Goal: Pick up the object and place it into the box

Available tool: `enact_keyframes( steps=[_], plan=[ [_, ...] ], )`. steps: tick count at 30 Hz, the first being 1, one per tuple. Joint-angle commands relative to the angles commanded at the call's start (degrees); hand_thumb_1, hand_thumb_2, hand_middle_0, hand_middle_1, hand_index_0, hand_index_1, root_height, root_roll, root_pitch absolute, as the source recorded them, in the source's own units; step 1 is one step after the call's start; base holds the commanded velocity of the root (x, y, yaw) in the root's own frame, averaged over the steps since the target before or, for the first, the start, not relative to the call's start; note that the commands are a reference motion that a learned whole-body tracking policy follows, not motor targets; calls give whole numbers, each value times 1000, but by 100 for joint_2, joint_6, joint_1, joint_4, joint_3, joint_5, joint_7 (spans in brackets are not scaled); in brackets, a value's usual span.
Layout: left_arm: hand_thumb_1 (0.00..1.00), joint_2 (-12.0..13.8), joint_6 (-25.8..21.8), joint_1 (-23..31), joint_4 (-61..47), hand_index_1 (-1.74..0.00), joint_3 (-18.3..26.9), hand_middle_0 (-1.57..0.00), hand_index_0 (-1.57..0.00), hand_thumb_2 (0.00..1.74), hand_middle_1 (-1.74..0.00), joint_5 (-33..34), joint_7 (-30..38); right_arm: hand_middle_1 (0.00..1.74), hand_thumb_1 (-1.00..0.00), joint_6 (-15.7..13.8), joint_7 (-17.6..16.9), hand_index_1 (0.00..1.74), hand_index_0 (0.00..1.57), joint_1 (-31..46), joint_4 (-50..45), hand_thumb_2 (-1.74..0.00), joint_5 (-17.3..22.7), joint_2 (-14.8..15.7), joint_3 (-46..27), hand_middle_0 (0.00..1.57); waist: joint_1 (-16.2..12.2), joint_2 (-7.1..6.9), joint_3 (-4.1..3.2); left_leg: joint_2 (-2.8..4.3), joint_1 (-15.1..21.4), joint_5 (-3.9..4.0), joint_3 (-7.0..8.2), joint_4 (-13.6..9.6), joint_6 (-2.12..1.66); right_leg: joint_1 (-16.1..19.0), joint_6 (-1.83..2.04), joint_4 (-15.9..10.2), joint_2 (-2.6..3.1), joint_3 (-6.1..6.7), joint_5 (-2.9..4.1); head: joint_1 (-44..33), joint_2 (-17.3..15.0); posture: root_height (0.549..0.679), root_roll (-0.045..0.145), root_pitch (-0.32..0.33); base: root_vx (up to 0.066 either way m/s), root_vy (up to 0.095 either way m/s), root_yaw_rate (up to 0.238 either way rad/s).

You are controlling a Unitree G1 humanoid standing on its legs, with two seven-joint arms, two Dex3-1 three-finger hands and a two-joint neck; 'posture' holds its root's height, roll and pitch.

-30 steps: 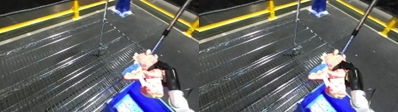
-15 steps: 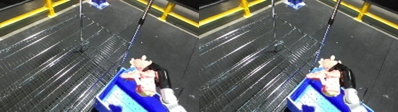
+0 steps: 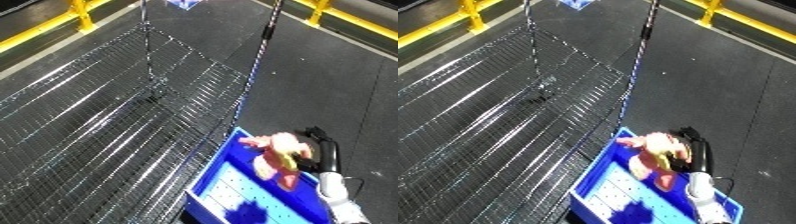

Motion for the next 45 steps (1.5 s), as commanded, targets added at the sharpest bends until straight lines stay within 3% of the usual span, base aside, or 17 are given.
enact_keyframes(
  steps=[2, 12, 22, 26, 34, 45],
  plan=[
    [1000, 3, -4, -6, -9, -1740, -5, -1570, -1570, 1740, -1740, 3, -4, 0, 0, -6, 3, 0, 0, 1, 10, 0, -3, -3, 1, 0, 2, 3, -1, 5, 3, 13, 0, -14, -3, 5, -1, -7, -1, -7, -5, -17, -3, 649, 84, -178, -5, -15, 8],
    [1000, 22, 6, 30, -50, -1740, 3, -1570, -1570, 1740, -1740, 53, -33, 0, 0, -25, -6, 0, 0, 25, 2, 0, -14, 50, 3, 0, 44, -30, -15, 12, 12, 71, -16, -77, -7, 39, 1, -37, 6, -52, -23, -69, -121, 650, 86, -178, -2, -15, 13],
    [1000, -29, 36, 187, -158, -1740, 187, -1570, -1570, 1740, -1740, -49, -54, 0, 0, -3, 206, 0, 0, -35, -463, 0, -76, 156, 317, 0, 236, -141, -16, 4, 12, 126, -78, -145, -4, 88, 9, -57, 18, -143, -27, -379, -356, 650, 80, -181, -2, -9, 49],
    [1000, -87, 65, 256, -123, -1740, 284, -1570, -1570, 1740, -1740, -60, -27, 0, 0, -18, 386, 0, 0, -122, -868, 0, -32, 268, 568, 0, 355, -200, -1, -7, 6, 143, -114, -149, -2, 110, 12, -33, 31, -180, -30, -651, -409, 650, 74, -184, -9, -10, 77],
    [1000, -142, 197, 488, -166, -1740, 509, -1570, -1570, 1740, -1740, -67, -58, 0, 0, -21, 1063, 0, 0, -145, -1642, 0, 170, 477, 1137, 0, 687, -341, 67, -32, -51, 193, -233, -136, 11, 134, 28, 59, 34, -268, -75, -1369, -383, 646, 61, -193, -12, -9, 140],
    [1000, -177, 324, 637, -378, -1740, 664, -1570, -1570, 1740, -1740, -8, -48, 0, 0, 56, 1384, 0, 0, -344, -2389, 0, 23, 744, 1732, 0, 1052, -467, 155, -74, -169, 246, -380, -114, 26, 139, 49, 173, 2, -368, -130, -2693, -383, 643, 49, -200, -4, 16, 127]
  ],
)
